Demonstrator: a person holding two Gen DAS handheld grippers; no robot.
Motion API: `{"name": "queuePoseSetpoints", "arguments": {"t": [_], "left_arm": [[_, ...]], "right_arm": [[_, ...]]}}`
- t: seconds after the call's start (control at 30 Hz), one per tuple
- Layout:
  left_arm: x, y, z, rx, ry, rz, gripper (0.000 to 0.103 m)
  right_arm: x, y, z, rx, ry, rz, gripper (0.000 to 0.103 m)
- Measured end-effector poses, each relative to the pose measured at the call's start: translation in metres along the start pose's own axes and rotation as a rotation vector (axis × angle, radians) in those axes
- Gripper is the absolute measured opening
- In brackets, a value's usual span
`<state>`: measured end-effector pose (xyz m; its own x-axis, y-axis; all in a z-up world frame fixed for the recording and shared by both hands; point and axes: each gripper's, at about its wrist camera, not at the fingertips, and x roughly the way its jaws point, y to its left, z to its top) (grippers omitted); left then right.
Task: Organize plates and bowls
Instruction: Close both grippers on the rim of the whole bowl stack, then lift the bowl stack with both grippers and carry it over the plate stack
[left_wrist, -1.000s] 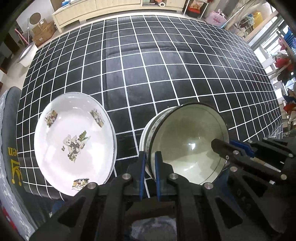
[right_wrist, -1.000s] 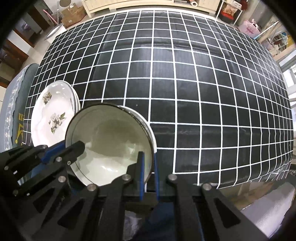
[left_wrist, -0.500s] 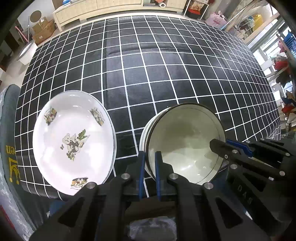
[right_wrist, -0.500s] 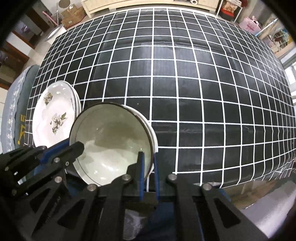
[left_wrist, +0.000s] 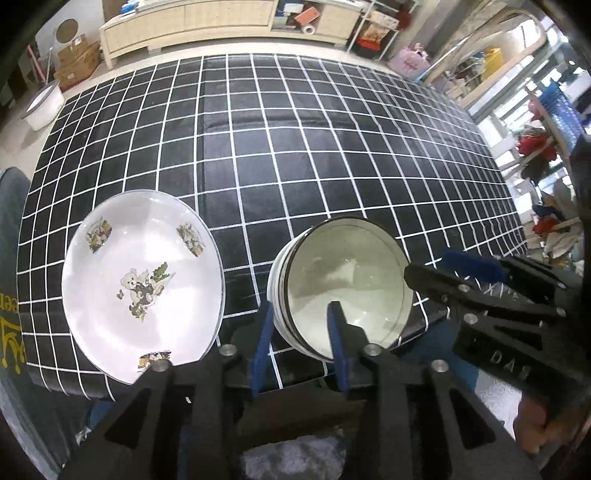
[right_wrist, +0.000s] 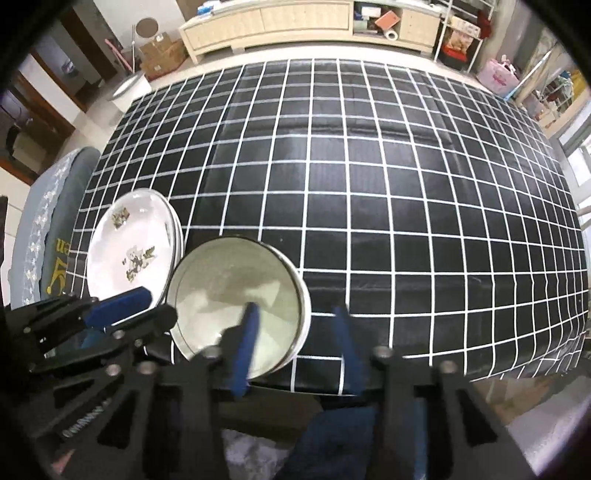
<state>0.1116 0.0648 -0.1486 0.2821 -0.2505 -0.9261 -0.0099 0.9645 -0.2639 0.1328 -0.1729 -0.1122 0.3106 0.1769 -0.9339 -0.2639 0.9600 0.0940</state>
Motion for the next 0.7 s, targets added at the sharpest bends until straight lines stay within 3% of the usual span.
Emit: {"name": "queuePoseSetpoints", "arguments": {"t": [0.1,0.2,0.47,0.7], "left_arm": [[-0.003,0.004,-0.003,0.003,-0.015,-0.026,0.046],[0.001,0.010,-0.007,0.004,-0.026,-0.053,0.054],[0.043,0.023,-0.004,-0.033,0.063,-0.121,0.054],[0.070,0.025,0.002,-0.048,0.115,-0.153,0.054]], "right_arm": [[-0.001,-0.005,-0.004,0.022,-0.019,0.021,0.056],[0.004,-0.013,-0.007,0.059,-0.008,0.060,0.065],[0.042,-0.025,-0.004,0.194,0.072,0.145,0.071],[0.073,-0.023,0.000,0.228,0.144,0.207,0.071]]}}
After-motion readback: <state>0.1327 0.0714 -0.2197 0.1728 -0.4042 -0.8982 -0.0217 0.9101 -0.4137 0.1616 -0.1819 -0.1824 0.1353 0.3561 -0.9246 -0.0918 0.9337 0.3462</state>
